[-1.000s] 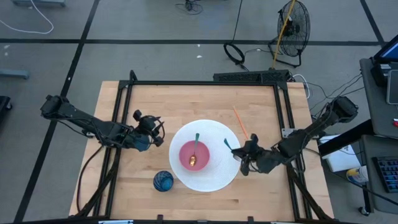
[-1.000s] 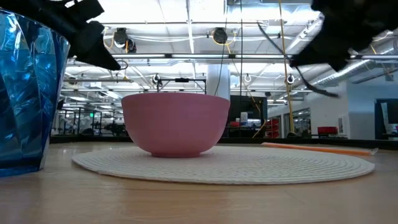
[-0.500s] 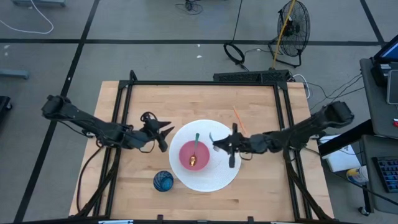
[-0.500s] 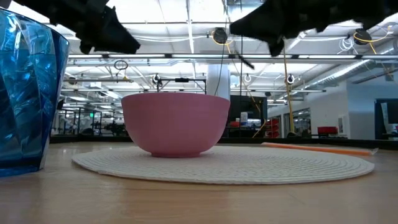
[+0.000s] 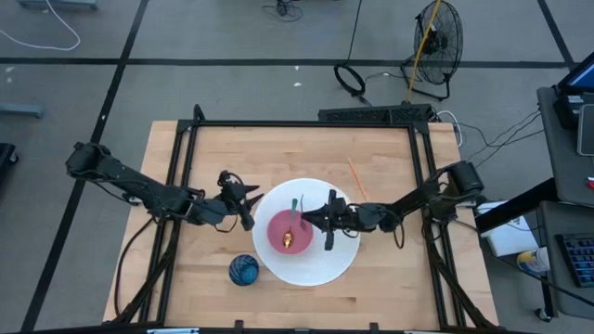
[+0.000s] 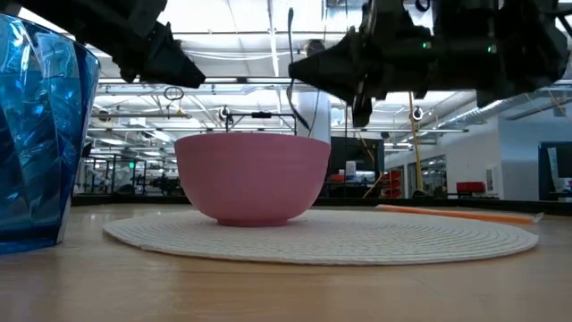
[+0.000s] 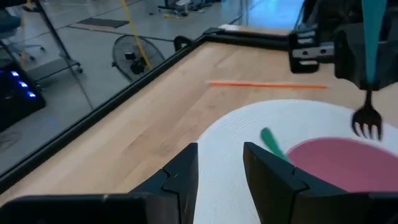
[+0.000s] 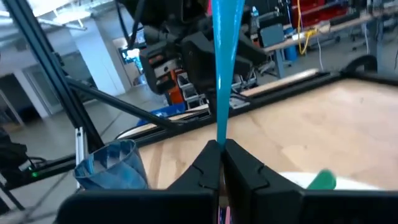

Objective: Pick & Place Utensil
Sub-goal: Put the blue fork into the pink bowl

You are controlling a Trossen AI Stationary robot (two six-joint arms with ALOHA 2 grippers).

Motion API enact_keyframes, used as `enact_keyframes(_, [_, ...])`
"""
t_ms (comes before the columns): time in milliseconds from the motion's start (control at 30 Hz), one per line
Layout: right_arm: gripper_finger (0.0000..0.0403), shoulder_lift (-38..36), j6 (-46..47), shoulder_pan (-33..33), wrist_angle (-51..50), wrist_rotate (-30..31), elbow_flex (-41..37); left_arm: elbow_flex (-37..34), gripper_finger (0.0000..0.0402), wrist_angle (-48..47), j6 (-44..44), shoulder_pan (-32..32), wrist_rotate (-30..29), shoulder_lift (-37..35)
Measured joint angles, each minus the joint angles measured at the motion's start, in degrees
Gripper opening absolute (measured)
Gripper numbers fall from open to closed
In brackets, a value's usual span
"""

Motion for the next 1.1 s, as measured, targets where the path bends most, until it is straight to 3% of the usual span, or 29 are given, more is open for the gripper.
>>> enact_keyframes(200, [0.0000,5.0,5.1,-0.2,0.9,0.0,2.3,0.0,0.0134,-4.4,-0.9,0.0,-3.7,0.0])
enact_keyframes(467, [0.0000,7.1,6.3,-0.3,-6.8,-1.2,7.5,0.0,0.0134,-6.3,-1.6,0.0,-5.3,0.0])
enact_keyframes(800, [0.0000,7.1,15.1,-0.2,-16.7,7.5,9.4,-0.1,0.0134,-7.0,-2.2,0.0,-5.5,-0.1])
enact_keyframes(1100, [0.0001,7.0,18.1,-0.1,-18.2,7.6,9.4,-0.1,0.0134,-7.1,-2.1,0.0,-5.5,-0.1])
